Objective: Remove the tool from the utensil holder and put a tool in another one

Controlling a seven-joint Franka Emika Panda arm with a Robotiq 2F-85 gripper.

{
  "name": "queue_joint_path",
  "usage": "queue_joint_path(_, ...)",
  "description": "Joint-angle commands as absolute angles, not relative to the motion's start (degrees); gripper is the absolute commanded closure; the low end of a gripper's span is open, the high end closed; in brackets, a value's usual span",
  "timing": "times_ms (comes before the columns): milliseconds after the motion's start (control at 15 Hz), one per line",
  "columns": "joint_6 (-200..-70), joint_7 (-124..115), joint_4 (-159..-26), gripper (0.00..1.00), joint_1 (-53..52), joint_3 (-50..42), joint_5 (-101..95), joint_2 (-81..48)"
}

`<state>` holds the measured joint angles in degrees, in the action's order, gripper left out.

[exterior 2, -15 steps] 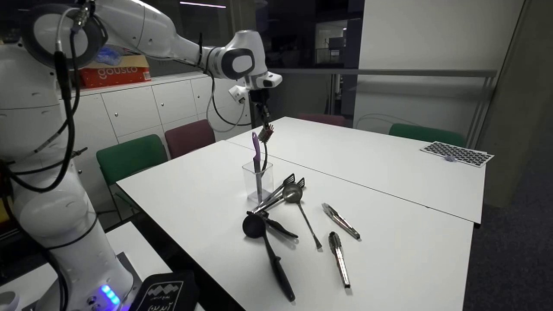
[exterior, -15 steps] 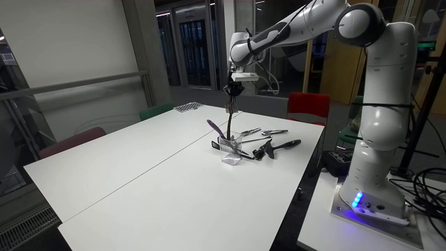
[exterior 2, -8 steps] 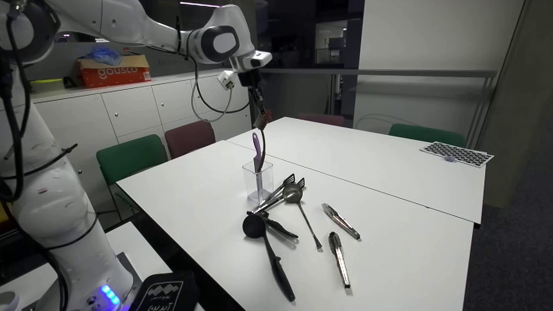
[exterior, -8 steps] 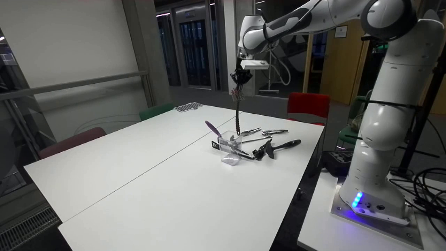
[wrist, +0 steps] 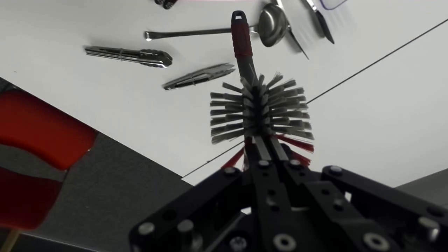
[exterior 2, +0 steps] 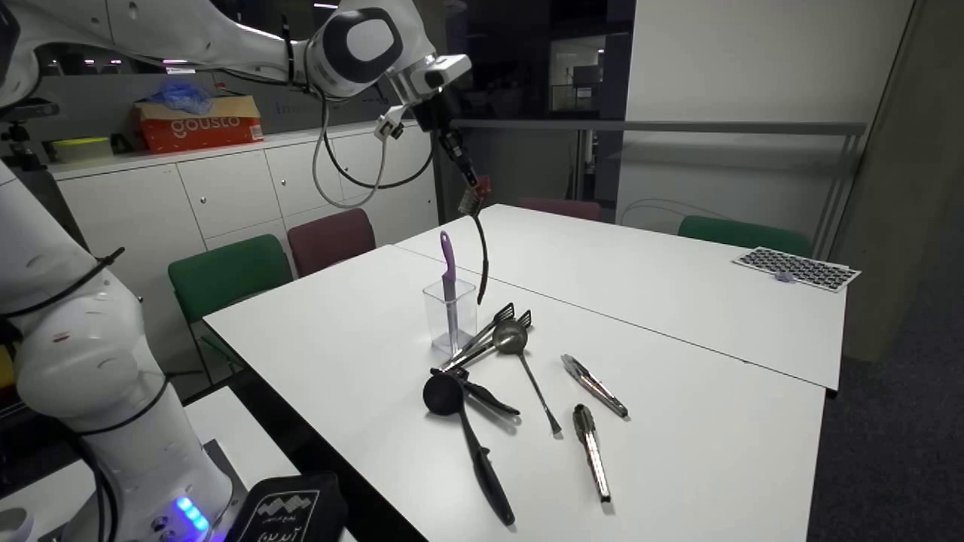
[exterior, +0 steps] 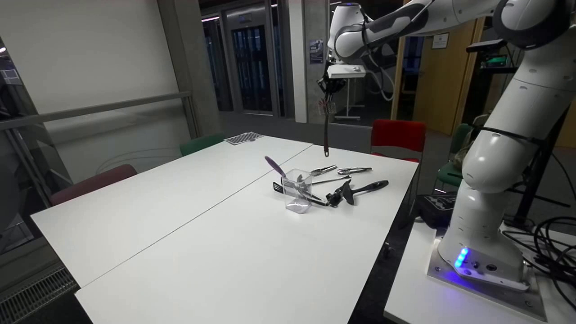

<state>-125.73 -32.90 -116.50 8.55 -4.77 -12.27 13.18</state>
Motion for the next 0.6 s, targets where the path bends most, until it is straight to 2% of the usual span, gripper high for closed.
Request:
queue_joint_path(0,-120.3,-27.6,-115.4,0.99,9.4,-6.4,-6.7,11.7)
queue_joint_path(333,-117.3,-11.1,-112.8,0.99,8.7,-10.9,14.2,5.3)
queue_joint_path(533,-110.9,-3.4,-109.7,0.99,9.8,-12.7,24.1,0.5)
